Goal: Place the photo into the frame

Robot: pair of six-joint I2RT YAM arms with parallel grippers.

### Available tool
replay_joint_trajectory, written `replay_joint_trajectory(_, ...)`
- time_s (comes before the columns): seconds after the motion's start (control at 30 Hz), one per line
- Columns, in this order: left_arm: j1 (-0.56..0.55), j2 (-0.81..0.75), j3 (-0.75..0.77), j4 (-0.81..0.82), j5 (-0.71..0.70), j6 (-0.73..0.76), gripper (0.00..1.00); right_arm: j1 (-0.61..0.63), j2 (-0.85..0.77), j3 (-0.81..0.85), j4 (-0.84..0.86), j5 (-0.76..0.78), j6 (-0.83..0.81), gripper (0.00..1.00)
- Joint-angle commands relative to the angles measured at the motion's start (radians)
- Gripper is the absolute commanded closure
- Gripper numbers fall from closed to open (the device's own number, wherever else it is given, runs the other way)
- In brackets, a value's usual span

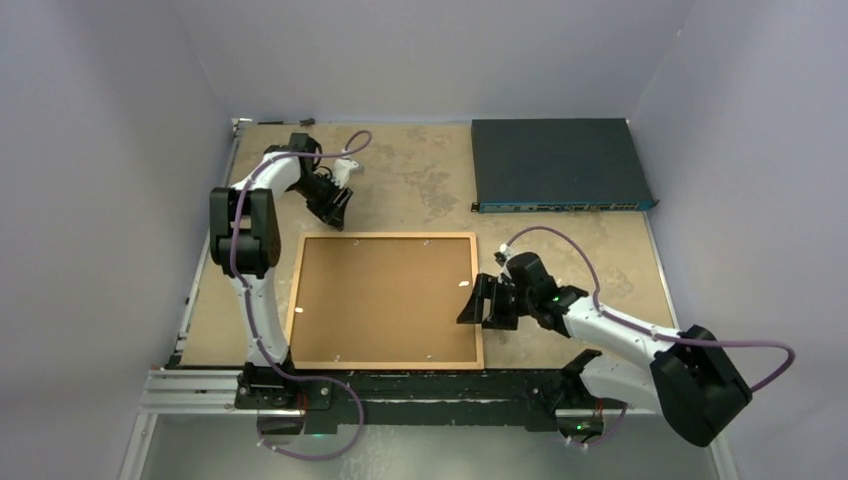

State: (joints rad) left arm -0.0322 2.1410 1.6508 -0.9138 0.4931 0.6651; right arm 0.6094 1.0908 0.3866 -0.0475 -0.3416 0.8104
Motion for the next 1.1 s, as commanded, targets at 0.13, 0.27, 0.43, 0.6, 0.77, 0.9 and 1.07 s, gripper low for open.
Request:
replay_joint_trajectory(0.13,0.028,-0.013,-0.036,0.060,-0.090,-0.016,0.73,-0.002,0.057,0.011,0.127,-0.029,-0.005,0.50)
replay_joint_trajectory(0.27,0.085,-0.026,-0.040,0.080,-0.113,-0.025,0.82,-0.002,0.146,0.064,0.173,-0.040,-0.034,0.68)
replay_joint_trajectory(0.43,0.151,-0.035,-0.047,0.077,-0.126,-0.014,0.85,-0.005,0.276,0.181,0.193,-0.019,-0.089,0.77)
replay_joint_trajectory(0.6,0.216,-0.034,-0.062,0.065,-0.132,0.014,0.88,-0.011,0.422,0.334,0.203,-0.005,-0.153,0.82)
replay_joint_trajectory(0.77,0.258,-0.028,-0.080,0.045,-0.134,0.038,0.92,-0.030,0.567,0.543,0.162,0.080,-0.233,0.84)
replay_joint_trajectory(0.9,0.274,-0.036,-0.124,0.055,-0.143,0.047,0.98,-0.069,0.730,0.762,0.136,0.076,-0.271,0.84)
replay_joint_trajectory(1.07,0.324,-0.029,-0.117,0.052,-0.130,0.036,0.98,-0.077,0.811,0.951,0.050,0.081,-0.321,0.63)
